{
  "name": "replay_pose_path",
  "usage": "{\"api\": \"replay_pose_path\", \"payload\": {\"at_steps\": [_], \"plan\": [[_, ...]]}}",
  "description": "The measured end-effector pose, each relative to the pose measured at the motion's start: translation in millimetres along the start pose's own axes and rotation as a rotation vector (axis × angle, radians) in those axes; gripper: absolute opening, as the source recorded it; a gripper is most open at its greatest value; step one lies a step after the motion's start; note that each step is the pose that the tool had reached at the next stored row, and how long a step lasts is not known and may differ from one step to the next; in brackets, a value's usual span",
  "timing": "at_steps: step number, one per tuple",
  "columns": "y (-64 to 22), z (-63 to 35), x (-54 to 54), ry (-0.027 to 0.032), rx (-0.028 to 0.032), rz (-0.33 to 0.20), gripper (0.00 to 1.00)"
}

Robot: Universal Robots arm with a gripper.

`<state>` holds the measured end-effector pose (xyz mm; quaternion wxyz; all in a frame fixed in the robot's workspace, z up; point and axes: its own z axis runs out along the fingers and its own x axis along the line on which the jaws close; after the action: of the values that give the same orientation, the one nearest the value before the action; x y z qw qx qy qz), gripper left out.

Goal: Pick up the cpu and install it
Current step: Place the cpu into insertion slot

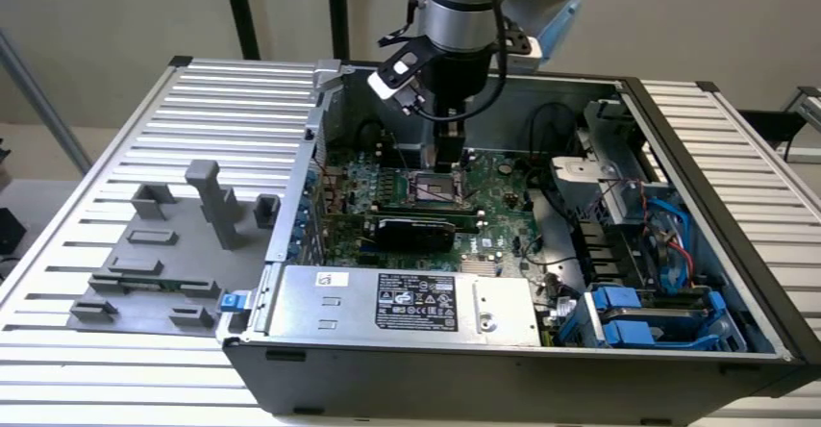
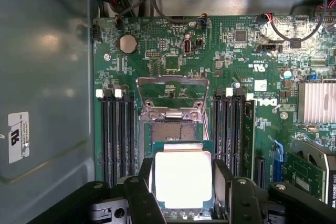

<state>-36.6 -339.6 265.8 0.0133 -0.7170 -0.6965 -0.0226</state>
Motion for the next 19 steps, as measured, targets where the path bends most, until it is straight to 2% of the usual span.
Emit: {"api": "replay_pose_path", "payload": {"at_steps": [3, 7, 12, 19], "plan": [[0.1, 3.1, -0.2, 0.008, 0.0003, 0.0, 0.55], [0.2, 7.7, -0.4, 0.0133, 0.0009, 0.0, 0.55], [0.1, 16.4, 1.4, 0.0148, 0.001, 0.0, 0.55], [-0.4, 29.6, 10.2, 0.0148, 0.0009, 0.001, 0.55]]}}
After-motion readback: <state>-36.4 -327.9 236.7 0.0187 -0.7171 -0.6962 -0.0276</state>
